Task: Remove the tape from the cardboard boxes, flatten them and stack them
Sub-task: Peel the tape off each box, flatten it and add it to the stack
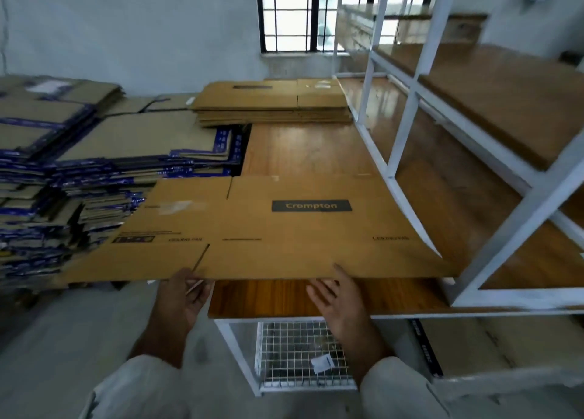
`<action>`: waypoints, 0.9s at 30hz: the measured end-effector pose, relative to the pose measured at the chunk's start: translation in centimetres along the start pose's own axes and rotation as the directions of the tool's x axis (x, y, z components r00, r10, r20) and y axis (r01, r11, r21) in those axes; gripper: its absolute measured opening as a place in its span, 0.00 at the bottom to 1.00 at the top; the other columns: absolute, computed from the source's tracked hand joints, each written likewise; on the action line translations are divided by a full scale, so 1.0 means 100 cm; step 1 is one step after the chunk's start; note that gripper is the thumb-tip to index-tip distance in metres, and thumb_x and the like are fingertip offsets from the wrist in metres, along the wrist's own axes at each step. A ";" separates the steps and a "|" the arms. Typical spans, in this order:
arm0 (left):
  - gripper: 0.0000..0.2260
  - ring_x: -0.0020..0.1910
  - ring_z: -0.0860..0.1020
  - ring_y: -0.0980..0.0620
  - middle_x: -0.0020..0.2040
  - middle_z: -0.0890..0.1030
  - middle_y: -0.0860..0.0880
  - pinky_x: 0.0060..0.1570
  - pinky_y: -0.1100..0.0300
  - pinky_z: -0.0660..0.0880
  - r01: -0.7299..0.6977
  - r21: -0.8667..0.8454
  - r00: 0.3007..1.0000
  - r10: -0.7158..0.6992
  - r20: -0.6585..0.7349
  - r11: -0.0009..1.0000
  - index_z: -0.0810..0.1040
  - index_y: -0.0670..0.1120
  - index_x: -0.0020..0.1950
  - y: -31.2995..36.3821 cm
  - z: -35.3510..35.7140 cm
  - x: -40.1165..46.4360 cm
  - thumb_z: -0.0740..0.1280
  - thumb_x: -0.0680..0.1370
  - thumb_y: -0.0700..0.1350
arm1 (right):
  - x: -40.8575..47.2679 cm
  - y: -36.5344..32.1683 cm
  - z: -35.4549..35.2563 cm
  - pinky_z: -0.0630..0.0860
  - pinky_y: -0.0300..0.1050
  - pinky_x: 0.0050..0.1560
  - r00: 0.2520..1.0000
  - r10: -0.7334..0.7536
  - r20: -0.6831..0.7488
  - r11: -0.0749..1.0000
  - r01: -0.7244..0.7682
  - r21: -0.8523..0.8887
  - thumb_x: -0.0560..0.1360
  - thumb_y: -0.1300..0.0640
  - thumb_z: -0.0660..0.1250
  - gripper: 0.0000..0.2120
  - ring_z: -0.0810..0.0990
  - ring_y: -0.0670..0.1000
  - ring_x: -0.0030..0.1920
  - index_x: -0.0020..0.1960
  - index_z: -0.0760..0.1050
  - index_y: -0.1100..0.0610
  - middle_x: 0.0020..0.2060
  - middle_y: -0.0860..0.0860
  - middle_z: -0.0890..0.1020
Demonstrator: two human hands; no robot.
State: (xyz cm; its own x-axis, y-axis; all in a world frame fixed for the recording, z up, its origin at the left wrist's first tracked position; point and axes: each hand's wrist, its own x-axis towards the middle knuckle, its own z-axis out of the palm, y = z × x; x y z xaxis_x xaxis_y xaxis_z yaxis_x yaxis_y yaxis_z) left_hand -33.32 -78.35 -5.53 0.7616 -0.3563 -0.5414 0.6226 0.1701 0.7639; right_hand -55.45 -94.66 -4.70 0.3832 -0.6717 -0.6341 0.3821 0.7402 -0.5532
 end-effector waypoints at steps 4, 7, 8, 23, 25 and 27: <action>0.10 0.45 0.82 0.44 0.42 0.81 0.43 0.33 0.61 0.82 -0.017 -0.028 0.998 0.018 0.057 0.999 0.71 0.43 0.40 0.020 0.002 -0.001 0.65 0.81 0.39 | 0.009 0.001 0.035 0.80 0.56 0.54 0.999 -0.041 0.022 0.999 0.040 0.037 0.77 0.67 0.71 0.25 0.77 0.61 0.59 0.71 0.67 0.57 0.61 0.63 0.77; 0.06 0.44 0.82 0.43 0.45 0.81 0.41 0.35 0.59 0.82 -0.056 -0.079 0.990 0.066 0.121 0.995 0.76 0.42 0.47 0.049 0.002 0.013 0.66 0.82 0.44 | 0.015 -0.004 0.064 0.76 0.56 0.57 0.996 -0.083 0.041 0.996 0.082 0.032 0.77 0.72 0.69 0.26 0.75 0.63 0.64 0.70 0.67 0.55 0.66 0.64 0.75; 0.07 0.44 0.81 0.43 0.47 0.81 0.40 0.34 0.59 0.82 -0.068 -0.089 0.989 0.079 0.128 0.994 0.78 0.42 0.53 0.060 0.004 0.022 0.67 0.82 0.46 | 0.017 -0.007 0.076 0.76 0.56 0.57 0.994 -0.098 0.049 0.995 0.097 0.034 0.77 0.72 0.69 0.28 0.74 0.64 0.67 0.72 0.66 0.55 0.66 0.64 0.74; 0.25 0.42 0.81 0.47 0.52 0.82 0.44 0.33 0.57 0.81 -0.234 -0.151 0.870 0.277 0.408 0.960 0.67 0.41 0.77 0.316 0.059 0.169 0.69 0.81 0.41 | 0.032 -0.031 0.334 0.76 0.52 0.62 0.895 -0.404 0.188 0.909 0.371 0.191 0.79 0.64 0.70 0.15 0.79 0.55 0.54 0.63 0.74 0.55 0.62 0.59 0.79; 0.23 0.39 0.81 0.49 0.50 0.83 0.43 0.30 0.59 0.78 -0.298 -0.133 0.846 0.326 0.422 0.945 0.70 0.40 0.74 0.344 0.066 0.187 0.70 0.80 0.41 | 0.037 -0.026 0.363 0.74 0.54 0.68 0.883 -0.432 0.186 0.896 0.394 0.206 0.79 0.64 0.69 0.11 0.80 0.55 0.54 0.60 0.74 0.55 0.59 0.58 0.81; 0.20 0.43 0.83 0.47 0.56 0.84 0.43 0.31 0.59 0.77 -0.338 -0.136 0.832 0.363 0.419 0.931 0.72 0.42 0.72 0.368 0.074 0.202 0.70 0.80 0.41 | 0.045 -0.021 0.387 0.77 0.53 0.62 0.869 -0.460 0.181 0.881 0.422 0.212 0.79 0.63 0.69 0.15 0.81 0.55 0.54 0.65 0.74 0.56 0.60 0.58 0.81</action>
State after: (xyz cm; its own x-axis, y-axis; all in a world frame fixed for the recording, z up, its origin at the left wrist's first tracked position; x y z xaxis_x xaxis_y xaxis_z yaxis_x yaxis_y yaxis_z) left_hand 3.68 -86.09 14.22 0.7845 -0.6196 -0.0264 0.3470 0.4033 0.8467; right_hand -21.94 -100.46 14.53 0.3097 -0.9299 -0.1984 0.6768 0.3622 -0.6409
